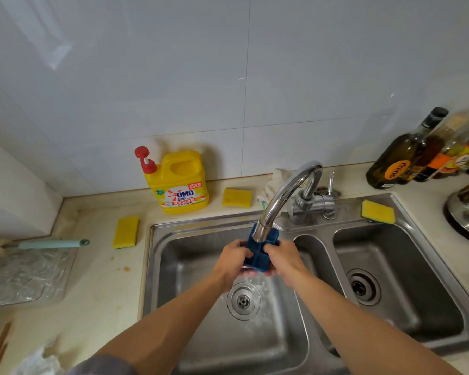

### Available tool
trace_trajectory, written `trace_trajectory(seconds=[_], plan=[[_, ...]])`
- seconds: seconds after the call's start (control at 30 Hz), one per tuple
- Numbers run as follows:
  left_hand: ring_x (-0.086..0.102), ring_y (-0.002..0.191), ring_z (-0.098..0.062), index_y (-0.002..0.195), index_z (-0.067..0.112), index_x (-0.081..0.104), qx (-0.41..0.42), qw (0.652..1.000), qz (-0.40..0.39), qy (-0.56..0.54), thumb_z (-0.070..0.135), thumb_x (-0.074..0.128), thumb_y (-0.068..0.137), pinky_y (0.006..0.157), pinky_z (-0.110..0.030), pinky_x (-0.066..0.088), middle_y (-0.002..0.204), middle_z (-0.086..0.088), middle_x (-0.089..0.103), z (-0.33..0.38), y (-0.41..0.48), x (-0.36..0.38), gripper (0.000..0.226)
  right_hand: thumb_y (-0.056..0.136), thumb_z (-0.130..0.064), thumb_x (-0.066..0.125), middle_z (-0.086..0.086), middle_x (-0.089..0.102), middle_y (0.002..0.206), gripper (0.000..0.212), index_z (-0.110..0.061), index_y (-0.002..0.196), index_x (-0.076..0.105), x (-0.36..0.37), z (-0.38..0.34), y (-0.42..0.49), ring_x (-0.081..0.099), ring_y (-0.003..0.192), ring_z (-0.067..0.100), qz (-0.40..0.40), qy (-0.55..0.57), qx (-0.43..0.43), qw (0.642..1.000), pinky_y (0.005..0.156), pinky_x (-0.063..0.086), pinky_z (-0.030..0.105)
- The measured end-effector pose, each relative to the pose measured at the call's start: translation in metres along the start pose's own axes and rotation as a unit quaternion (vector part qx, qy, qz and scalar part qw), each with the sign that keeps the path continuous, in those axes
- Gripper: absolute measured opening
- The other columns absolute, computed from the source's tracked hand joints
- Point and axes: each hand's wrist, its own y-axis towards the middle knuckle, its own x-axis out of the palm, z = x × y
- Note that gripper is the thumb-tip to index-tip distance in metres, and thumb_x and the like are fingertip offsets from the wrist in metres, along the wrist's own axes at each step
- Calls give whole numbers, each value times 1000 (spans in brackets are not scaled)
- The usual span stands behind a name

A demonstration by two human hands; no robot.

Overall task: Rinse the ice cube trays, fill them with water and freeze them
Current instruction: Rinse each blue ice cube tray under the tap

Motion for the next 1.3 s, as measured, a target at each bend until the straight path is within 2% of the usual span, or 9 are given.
trace_trajectory(seconds=[0.1,0.23,0.43,0.57,0.77,0.93,1.1,1.17,1.3], plan=[[72,85,-30,113,2,60,-19,999,1,-36,-6,42,90,75,-38,59,102,-23,73,-8,-1,-1,31,92,-6,62,15,77,91,11,-9,99,70,1,1,0,77,74,30,-6,30,-5,1000,58,63,39],[75,76,-27,108,4,60,-21,997,42,-57,-4,44,95,66,-36,60,90,-18,77,-13,5,-3,22,92,-8,62,14,76,98,17,-10,109,67,4,0,-2,77,78,27,-26,24,-12,999,60,63,37],[75,76,-26,100,9,60,32,993,111,36,-1,48,99,57,-32,58,91,-13,74,-4,13,-23,16,92,-13,68,14,65,110,48,-22,128,39,-3,-6,-3,68,88,24,-36,57,-7,998,67,62,35],[72,78,-20,101,8,64,57,991,88,89,-1,50,97,55,-27,55,93,-10,73,0,16,-35,18,95,-3,57,17,69,105,28,-7,123,57,-13,-12,-1,69,80,26,-74,62,-8,995,61,60,33],[69,86,-21,97,15,69,77,988,65,114,1,53,94,81,-39,59,94,-10,73,5,21,-32,22,95,2,49,20,65,77,18,0,107,62,-6,-8,-1,59,52,23,-71,0,-1,997,50,50,33],[68,80,-20,104,20,63,18,995,102,-12,16,54,100,53,-26,55,97,-8,71,4,18,-20,11,94,3,45,11,62,54,17,1,99,61,-1,-6,0,57,43,21,-32,-8,1,999,44,47,30],[68,97,-33,116,10,56,-37,985,14,-168,3,46,94,74,-42,62,113,-22,66,-7,8,-13,25,94,2,46,16,66,69,18,-6,104,58,-3,-9,-4,58,46,18,19,10,-21,1000,44,47,27],[68,93,-32,117,8,55,-58,977,-13,-205,-2,38,94,78,-43,62,113,-23,65,-11,5,-11,30,94,2,46,16,68,74,19,-8,105,58,-4,-12,-5,60,46,16,34,10,-40,999,43,47,24],[69,76,-27,117,7,56,-66,980,2,-186,-4,32,97,72,-40,61,93,-21,73,-13,8,-6,33,93,0,52,13,70,81,17,-12,104,58,-2,-16,-10,62,44,12,30,-38,-96,994,44,50,23]])
